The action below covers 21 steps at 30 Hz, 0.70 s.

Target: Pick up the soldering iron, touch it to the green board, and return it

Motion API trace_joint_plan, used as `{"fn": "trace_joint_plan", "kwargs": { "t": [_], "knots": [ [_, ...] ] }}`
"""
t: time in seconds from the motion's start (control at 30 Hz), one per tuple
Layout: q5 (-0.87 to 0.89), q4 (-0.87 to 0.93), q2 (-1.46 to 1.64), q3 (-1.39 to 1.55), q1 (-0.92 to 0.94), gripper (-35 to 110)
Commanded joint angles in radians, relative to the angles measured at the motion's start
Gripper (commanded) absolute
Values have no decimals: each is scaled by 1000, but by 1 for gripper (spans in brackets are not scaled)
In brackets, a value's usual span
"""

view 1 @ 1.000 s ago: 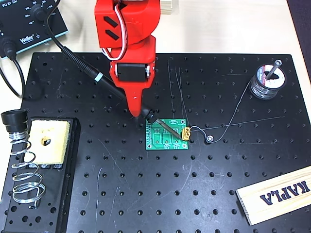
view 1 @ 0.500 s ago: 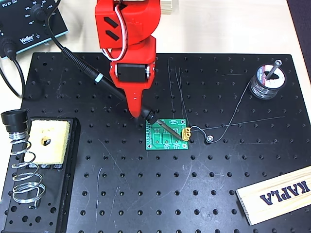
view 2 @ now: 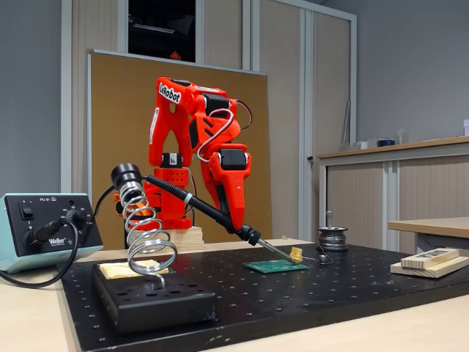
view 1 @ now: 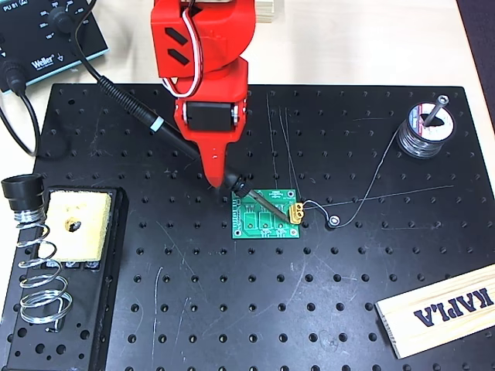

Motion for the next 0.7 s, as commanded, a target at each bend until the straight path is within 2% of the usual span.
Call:
{"fn": "trace_joint_plan", "kwargs": {
  "t": [0.0,0.67],
  "knots": [
    [6,3,32,-15,-25,0],
    [6,12,20,-29,-31,0]
  ]
}}
